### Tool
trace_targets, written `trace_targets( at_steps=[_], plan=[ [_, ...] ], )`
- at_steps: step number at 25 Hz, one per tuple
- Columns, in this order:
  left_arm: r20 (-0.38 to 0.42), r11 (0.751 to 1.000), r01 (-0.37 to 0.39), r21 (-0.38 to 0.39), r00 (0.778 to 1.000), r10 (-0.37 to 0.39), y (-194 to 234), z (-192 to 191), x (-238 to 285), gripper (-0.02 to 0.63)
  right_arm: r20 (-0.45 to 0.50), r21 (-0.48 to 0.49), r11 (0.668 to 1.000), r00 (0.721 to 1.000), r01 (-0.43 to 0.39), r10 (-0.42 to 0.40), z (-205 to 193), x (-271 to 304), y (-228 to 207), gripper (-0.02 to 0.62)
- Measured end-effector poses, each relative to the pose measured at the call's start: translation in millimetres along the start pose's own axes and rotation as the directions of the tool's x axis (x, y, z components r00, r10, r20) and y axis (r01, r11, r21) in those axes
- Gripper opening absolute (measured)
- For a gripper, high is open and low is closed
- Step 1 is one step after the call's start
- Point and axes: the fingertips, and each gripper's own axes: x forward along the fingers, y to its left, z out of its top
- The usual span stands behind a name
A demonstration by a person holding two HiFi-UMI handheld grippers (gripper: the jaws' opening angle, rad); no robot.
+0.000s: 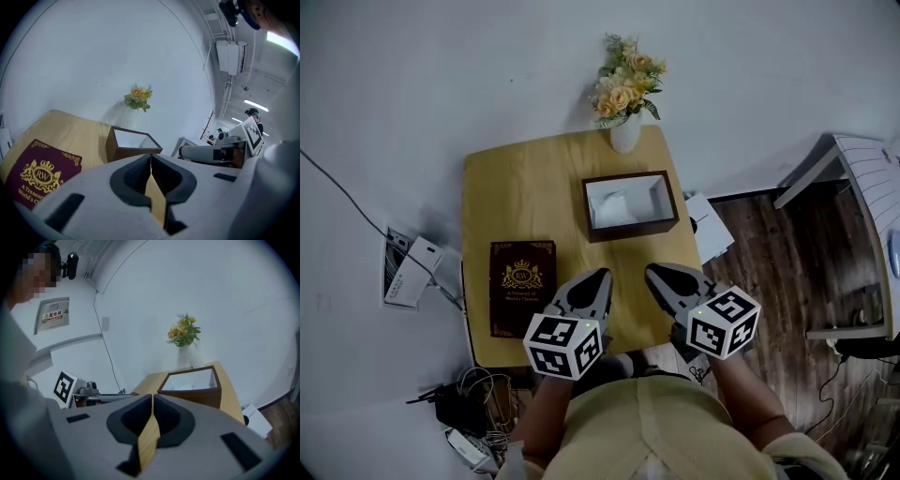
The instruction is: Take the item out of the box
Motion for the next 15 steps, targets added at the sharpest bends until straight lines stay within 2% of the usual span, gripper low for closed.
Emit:
trace_targets(
  at_steps=[7,15],
  plan=[
    [-0.014,1.0,0.019,-0.011,1.0,-0.019,30,13,15,0.023,-0.059,-0.025,0.999,0.998,0.036,-0.037,18,34,-12,0.032],
    [-0.002,1.0,0.025,-0.009,1.0,-0.025,53,32,31,0.023,-0.123,-0.117,0.992,0.99,0.051,-0.066,39,55,-22,0.034]
  ],
)
